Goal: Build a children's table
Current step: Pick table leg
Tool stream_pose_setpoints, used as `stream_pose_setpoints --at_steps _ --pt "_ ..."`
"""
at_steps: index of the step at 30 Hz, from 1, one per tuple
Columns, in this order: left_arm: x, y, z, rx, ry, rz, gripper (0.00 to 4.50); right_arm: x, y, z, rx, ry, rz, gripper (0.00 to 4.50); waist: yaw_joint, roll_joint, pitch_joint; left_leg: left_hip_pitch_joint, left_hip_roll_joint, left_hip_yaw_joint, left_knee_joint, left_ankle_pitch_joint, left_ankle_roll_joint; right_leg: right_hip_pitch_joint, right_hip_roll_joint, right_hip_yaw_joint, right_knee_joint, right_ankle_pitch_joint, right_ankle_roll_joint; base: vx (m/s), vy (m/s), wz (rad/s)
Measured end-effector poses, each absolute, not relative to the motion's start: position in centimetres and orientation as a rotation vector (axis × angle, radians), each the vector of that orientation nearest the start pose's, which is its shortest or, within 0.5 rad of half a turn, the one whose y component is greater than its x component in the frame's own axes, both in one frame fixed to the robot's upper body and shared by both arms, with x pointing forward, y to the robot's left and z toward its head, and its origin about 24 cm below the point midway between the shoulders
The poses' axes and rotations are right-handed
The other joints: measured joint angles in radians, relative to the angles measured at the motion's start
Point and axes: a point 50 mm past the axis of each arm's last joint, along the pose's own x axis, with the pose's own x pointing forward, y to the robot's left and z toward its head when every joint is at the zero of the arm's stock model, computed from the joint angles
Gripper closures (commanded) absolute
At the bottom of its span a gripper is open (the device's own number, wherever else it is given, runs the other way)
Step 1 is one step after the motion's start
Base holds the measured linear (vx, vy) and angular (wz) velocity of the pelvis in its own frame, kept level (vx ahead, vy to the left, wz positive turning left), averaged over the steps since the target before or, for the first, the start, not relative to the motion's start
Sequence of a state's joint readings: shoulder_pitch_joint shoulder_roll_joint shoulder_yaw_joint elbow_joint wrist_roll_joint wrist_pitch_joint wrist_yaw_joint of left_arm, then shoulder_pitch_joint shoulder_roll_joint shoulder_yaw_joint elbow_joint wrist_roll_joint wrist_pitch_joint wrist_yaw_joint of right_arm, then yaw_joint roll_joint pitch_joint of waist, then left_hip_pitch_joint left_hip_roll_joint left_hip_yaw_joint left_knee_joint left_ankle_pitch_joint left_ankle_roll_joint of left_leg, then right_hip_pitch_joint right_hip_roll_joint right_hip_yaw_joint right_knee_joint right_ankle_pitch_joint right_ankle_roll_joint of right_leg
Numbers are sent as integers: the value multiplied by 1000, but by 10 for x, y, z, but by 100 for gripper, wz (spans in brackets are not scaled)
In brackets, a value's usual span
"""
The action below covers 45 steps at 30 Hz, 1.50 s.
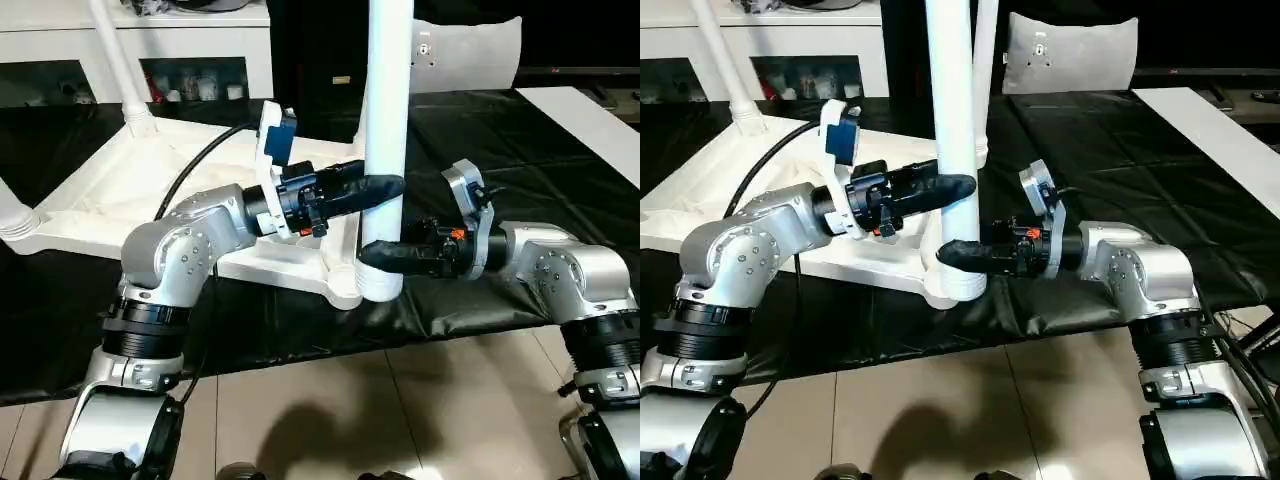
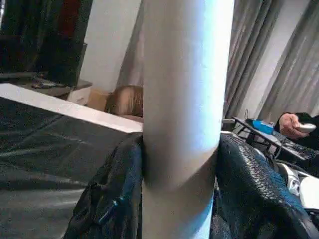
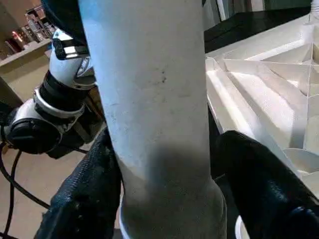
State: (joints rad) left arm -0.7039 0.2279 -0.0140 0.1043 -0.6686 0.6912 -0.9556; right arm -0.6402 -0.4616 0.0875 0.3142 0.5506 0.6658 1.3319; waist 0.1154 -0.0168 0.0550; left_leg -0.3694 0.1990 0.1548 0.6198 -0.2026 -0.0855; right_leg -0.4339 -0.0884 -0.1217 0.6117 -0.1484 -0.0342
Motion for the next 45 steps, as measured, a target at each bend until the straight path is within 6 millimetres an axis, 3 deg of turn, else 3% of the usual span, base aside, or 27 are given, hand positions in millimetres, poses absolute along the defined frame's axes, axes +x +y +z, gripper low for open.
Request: stream_pose_setpoints --at_steps 11,12,13,16,19,23,27,36,45 --pt "319 82 180 -353 11 -1313 261 314 -145 132 245 289 1432 243 0 1 0 0 0 0 0 0 0 0 0 0 0 0 0 0 0 0" --pt "320 81 179 -354 -4 -1299 206 315 -143 131 244 275 1418 252 0 1 0 0 0 0 0 0 0 0 0 0 0 0 0 0 0 0" --pt "321 81 179 -360 -11 -1282 193 316 -141 131 239 262 1403 253 -1 1 0 0 0 0 0 0 0 0 0 0 0 0 0 0 0 0" --pt "324 82 181 -341 -49 -1223 186 320 -137 128 211 250 1338 257 -4 1 0 0 0 0 0 0 -1 0 0 0 0 0 0 0 0 0" --pt "328 85 183 -325 -100 -1139 150 322 -136 121 197 263 1288 257 -3 1 0 0 0 0 0 0 -1 0 0 0 0 0 0 0 0 0" --pt "331 81 185 -294 -156 -1003 149 326 -127 117 171 244 1219 257 -3 0 0 0 0 0 0 0 -1 0 0 0 0 0 0 0 0 0" --pt "335 76 186 -259 -190 -861 185 331 -120 111 180 238 1151 257 -3 0 0 0 0 0 0 0 -1 0 0 0 0 0 0 0 0 0" --pt "335 67 184 -301 -191 -797 263 335 -121 109 163 233 1107 257 -4 -1 0 -1 0 0 0 1 -1 0 0 0 0 0 1 0 0 0" --pt "335 65 183 -279 -186 -780 272 336 -121 107 159 233 1097 257 -4 -2 0 -1 0 0 0 1 -1 0 0 0 0 0 1 0 0 0"
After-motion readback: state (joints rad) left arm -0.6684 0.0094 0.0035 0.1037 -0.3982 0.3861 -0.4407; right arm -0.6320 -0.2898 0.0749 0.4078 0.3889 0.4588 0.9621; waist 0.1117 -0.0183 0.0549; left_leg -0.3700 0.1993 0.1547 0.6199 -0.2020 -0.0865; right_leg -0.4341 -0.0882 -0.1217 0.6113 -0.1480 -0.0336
